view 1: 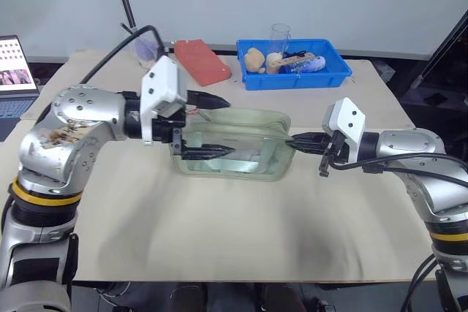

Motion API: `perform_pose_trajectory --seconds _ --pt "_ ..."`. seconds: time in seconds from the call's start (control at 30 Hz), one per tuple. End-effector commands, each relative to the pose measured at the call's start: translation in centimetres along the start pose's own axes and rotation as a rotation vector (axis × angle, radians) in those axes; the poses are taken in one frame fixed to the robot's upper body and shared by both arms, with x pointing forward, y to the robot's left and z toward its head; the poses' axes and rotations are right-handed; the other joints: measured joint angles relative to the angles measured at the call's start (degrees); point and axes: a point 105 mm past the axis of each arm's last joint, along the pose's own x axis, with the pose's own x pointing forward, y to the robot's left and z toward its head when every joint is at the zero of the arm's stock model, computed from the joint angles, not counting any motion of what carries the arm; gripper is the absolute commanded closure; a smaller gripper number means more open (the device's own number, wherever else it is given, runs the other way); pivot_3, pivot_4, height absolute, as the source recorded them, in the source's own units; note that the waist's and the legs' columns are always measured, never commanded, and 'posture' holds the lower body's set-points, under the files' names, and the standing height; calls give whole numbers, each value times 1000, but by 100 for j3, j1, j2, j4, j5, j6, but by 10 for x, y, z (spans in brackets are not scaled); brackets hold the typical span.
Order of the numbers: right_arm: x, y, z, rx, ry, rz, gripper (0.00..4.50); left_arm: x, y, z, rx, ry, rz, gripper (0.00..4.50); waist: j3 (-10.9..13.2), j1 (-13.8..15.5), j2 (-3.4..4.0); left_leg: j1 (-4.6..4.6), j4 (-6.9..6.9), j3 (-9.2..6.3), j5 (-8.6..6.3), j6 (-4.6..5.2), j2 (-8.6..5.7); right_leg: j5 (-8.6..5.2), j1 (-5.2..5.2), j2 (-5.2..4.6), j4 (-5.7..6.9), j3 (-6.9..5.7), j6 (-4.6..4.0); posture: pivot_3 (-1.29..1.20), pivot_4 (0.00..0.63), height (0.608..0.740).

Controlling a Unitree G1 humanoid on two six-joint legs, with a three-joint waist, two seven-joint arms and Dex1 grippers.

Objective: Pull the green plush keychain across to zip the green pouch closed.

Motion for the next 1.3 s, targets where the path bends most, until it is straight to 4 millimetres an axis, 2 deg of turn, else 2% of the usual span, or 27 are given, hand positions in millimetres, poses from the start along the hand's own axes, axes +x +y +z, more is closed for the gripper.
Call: perform_pose_trajectory --seconds 0.03,0.07,0.17,0.23,0.3,0.47,0.63,0.87,0.97,1.17,1.23,1.3 --pt "-1 -8 7 -68 -16 -19 4476 -54 40 2 -67 -19 292 0 0 -12 0 2 0 1 0 0 0 0 -1 0 0 0 0 0 150 740" --pt "-1 -9 6 -74 -12 -20 4476 -61 43 -2 -89 -19 319 0 0 -13 0 3 -1 2 0 0 2 -1 -1 0 0 0 1 0 150 740" --pt "2 -10 6 -78 -16 -16 4476 -82 42 -33 -192 11 414 0 -2 -7 3 6 -3 10 -1 -1 0 1 1 -6 -2 0 -3 0 150 740" --pt "3 -10 6 -81 -18 -12 4476 -88 43 -50 -235 19 476 0 -1 7 1 8 -3 14 -1 -2 1 7 2 -9 -4 -1 -14 0 150 740" --pt "5 -11 7 -81 -21 -12 4476 -92 53 -59 -275 -23 563 0 0 47 -4 7 -3 12 0 -3 2 13 2 -9 -3 -4 -24 0 150 740" --pt "7 -9 6 -78 -22 -8 4476 -84 65 -77 -333 -68 649 0 -3 52 -15 7 -1 13 2 -7 2 19 4 -10 -4 -6 -28 0 150 740" --pt "7 -10 9 -82 -24 -13 4476 -67 65 -97 -344 -20 618 0 -3 21 -15 7 -5 13 2 -7 2 20 3 -9 -4 -7 -29 0 150 740" --pt "7 -13 13 -93 -26 -25 4476 -42 56 -98 -351 -42 509 0 -3 19 -15 6 -5 14 2 -7 2 21 3 -9 -5 -6 -29 0 150 740" --pt "6 -13 14 -88 -31 -31 4500 -40 55 -95 -362 -69 499 858 -3 19 -15 7 -5 13 2 -7 2 21 3 -10 -5 -6 -29 0 150 740" --pt "5 -15 12 -89 -26 -42 4500 -47 58 -93 -364 -77 506 3511 -3 19 -15 7 -5 13 2 -7 2 21 3 -9 -5 -6 -29 0 150 740" --pt "5 -16 11 -90 -26 -47 4500 -51 66 -80 -408 -158 531 4466 -3 25 -16 7 -5 13 2 -7 2 21 3 -9 -5 -6 -29 0 150 740" --pt "5 -17 11 -89 -26 -50 4500 -52 71 -65 -429 -219 520 4466 -3 34 -16 6 -3 11 2 -7 2 21 4 -9 -4 -7 -28 0 150 740"
